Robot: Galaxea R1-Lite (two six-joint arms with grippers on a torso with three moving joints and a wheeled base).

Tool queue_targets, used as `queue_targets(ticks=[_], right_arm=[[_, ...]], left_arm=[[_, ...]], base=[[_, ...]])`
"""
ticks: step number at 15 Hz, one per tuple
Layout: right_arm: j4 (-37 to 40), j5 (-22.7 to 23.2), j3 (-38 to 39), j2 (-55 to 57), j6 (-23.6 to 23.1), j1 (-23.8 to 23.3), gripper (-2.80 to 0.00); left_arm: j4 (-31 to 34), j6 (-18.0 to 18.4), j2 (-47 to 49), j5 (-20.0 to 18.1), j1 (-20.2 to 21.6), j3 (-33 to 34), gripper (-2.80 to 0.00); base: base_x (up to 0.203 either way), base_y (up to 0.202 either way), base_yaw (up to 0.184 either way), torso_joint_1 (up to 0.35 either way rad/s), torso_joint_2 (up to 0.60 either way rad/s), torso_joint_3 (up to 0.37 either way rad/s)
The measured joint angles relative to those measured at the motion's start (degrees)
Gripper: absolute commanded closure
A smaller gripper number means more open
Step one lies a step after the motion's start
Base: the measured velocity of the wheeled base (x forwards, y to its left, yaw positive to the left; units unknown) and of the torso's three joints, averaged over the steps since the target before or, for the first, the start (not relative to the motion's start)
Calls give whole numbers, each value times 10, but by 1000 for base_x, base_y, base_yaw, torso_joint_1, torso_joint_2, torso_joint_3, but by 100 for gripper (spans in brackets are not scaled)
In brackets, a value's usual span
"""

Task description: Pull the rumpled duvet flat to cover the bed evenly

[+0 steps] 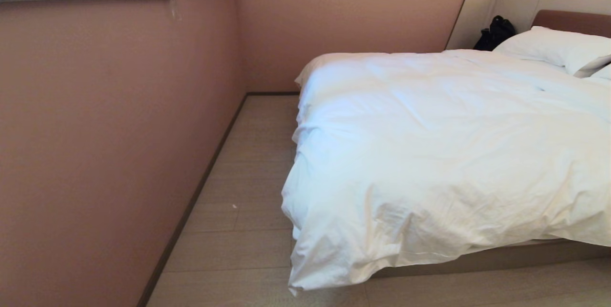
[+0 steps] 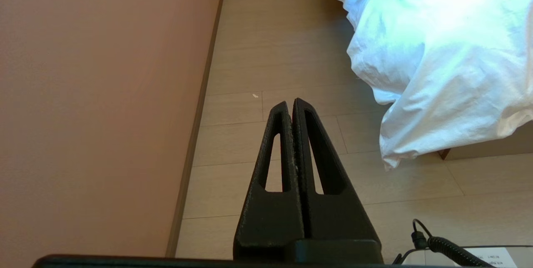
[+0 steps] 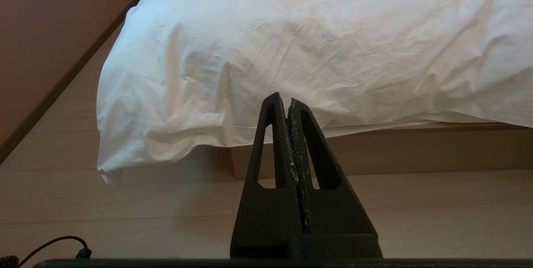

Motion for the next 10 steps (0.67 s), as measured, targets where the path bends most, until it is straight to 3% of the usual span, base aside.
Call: queue_targets(ticks=[10], right_arm=[[0,0,0,0,1,0,0]], left_arm=[[0,0,0,0,0,0,0]], base=[[0,0,0,0,0,0]])
